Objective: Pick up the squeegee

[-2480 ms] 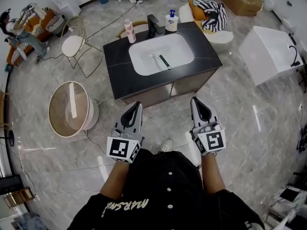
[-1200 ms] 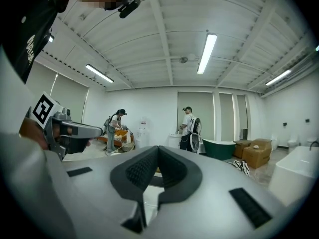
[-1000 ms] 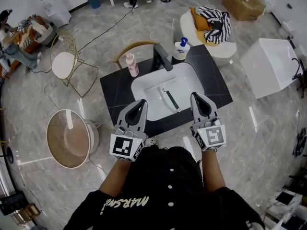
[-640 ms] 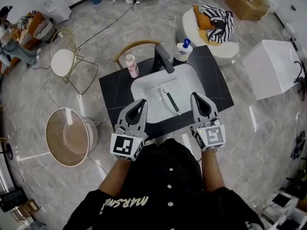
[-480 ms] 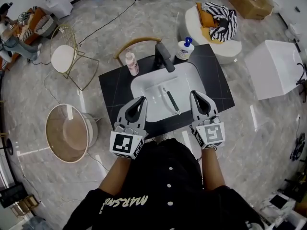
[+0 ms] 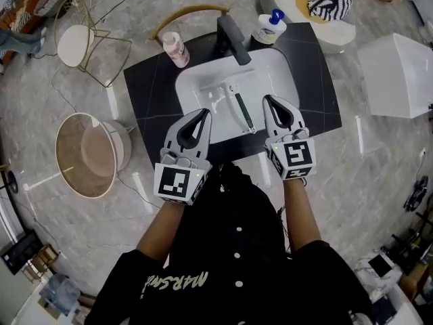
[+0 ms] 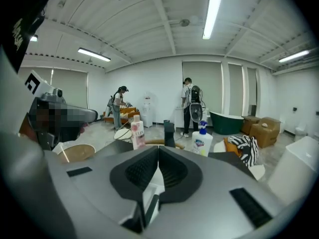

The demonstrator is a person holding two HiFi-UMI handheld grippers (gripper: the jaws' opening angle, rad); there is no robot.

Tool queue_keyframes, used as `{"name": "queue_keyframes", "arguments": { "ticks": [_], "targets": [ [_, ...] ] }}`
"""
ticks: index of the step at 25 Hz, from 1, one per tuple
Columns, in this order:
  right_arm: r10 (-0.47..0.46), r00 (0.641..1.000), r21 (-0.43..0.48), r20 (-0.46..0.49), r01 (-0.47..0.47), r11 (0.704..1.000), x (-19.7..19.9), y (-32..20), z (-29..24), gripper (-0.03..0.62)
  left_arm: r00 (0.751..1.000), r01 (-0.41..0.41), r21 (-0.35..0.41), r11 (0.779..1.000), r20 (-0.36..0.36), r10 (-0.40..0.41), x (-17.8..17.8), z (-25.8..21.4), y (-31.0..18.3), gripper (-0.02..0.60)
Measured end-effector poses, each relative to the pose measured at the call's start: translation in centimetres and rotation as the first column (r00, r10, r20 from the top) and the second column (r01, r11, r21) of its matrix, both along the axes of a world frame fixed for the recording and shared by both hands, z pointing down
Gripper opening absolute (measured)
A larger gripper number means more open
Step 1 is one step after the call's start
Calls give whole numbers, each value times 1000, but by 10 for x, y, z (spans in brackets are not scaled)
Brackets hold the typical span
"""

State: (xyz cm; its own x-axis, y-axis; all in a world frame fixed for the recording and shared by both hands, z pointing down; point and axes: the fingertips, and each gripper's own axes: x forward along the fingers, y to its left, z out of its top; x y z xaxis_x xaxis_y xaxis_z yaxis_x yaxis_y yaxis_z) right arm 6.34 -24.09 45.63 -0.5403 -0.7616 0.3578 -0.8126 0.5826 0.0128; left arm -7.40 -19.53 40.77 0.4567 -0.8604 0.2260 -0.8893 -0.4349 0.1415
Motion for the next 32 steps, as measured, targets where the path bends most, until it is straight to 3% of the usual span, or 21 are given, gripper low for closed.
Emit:
{"name": "queue_keyframes", "arguments": {
  "ticks": [8,14,18,21,27,32],
  "targets": [
    [-51,998,-216,-45,40,976,-15,-19,119,94,1000,7,-81,997,-1,-7,12,51,-11,18],
    [-137,987,-440,-83,87,894,-33,-8,206,235,1000,18,-141,990,-19,-21,15,85,-3,18],
    [-155,980,-525,-127,66,849,-37,-6,244,253,999,18,-173,985,-33,-24,14,108,-1,18],
    [-149,982,-599,-118,50,799,-37,-3,267,255,999,19,-186,982,-38,-27,14,120,-3,18],
    [-112,993,-745,-37,47,666,-43,0,287,258,998,29,-215,976,-53,-41,11,136,-9,18],
    [-149,989,-830,-10,75,553,-51,9,303,164,997,28,-227,973,-59,-42,9,144,-14,18]
  ]
}}
